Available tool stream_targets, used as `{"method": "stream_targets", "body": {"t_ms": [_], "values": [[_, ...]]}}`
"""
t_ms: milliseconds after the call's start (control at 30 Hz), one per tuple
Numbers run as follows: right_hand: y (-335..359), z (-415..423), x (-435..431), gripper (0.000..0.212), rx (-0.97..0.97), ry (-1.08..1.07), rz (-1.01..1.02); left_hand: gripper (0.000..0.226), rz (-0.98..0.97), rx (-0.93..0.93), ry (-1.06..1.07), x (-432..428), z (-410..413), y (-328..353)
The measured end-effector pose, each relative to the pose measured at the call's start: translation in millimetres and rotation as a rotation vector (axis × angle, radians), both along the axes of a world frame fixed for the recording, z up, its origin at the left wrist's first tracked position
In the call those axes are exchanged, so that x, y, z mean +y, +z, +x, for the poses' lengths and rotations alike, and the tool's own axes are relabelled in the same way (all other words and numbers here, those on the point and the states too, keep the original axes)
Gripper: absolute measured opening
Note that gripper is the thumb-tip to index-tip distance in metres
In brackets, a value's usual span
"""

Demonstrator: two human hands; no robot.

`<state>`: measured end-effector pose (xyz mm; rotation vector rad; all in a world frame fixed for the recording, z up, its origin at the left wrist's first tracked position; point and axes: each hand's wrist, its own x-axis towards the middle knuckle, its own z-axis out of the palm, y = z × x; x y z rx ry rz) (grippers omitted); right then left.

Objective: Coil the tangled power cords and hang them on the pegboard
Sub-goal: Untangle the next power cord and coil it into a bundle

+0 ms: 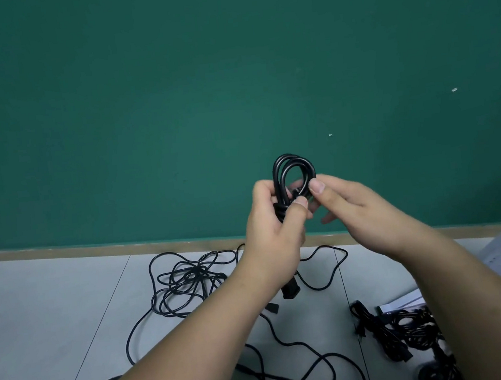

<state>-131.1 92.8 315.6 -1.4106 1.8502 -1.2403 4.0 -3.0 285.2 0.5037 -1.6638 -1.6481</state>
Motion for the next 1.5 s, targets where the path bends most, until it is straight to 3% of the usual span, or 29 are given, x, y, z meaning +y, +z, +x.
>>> {"method": "stream_targets", "body": {"t_ms": [67,167,300,500,667,933,1100,1233,1333,1433,1500], "values": [[-5.4,-1.5,-2.6,0.047,0.098,-0.002,0.032,0.011,-0.012,-0.005,0.042,-4.1,0.2,-0.5],[-12.6,-0.6,-7.3,0.027,0.214,-0.005,0.066,0.008,0.010,-0.013,0.069,-8.0,0.3,-1.0],[-18.5,8.9,-11.2,0.010,0.175,-0.106,-0.028,0.015,0.096,-0.017,0.042,-9.3,2.0,3.1],[-22.2,14.3,-13.8,0.016,0.149,-0.175,0.007,0.019,-0.035,-0.071,0.011,-19.1,6.5,5.1],[-27.6,19.5,-16.4,0.043,0.097,-0.176,0.044,0.020,-0.136,-0.099,0.034,-22.7,10.4,5.3],[-23.7,11.9,-13.0,0.033,0.102,-0.205,-0.038,0.035,-0.127,-0.117,-0.057,-23.0,15.2,16.8],[-19.4,11.2,-13.3,0.029,-0.105,-0.116,-0.168,0.033,-0.015,-0.090,-0.137,-24.9,18.6,20.5],[-23.1,15.1,-15.8,0.022,-0.130,-0.098,-0.091,0.028,-0.050,-0.088,-0.061,-27.7,20.8,18.4],[-25.2,26.3,-20.4,0.022,-0.026,-0.101,-0.013,0.025,-0.104,-0.097,0.067,-28.6,18.7,11.5],[-26.4,35.7,-24.9,0.026,0.041,-0.144,0.023,0.022,-0.295,-0.214,0.248,-30.6,14.7,3.0],[-25.2,40.3,-26.3,0.028,0.088,-0.172,0.036,0.022,-0.259,-0.216,0.257,-29.7,13.6,1.7]]}}
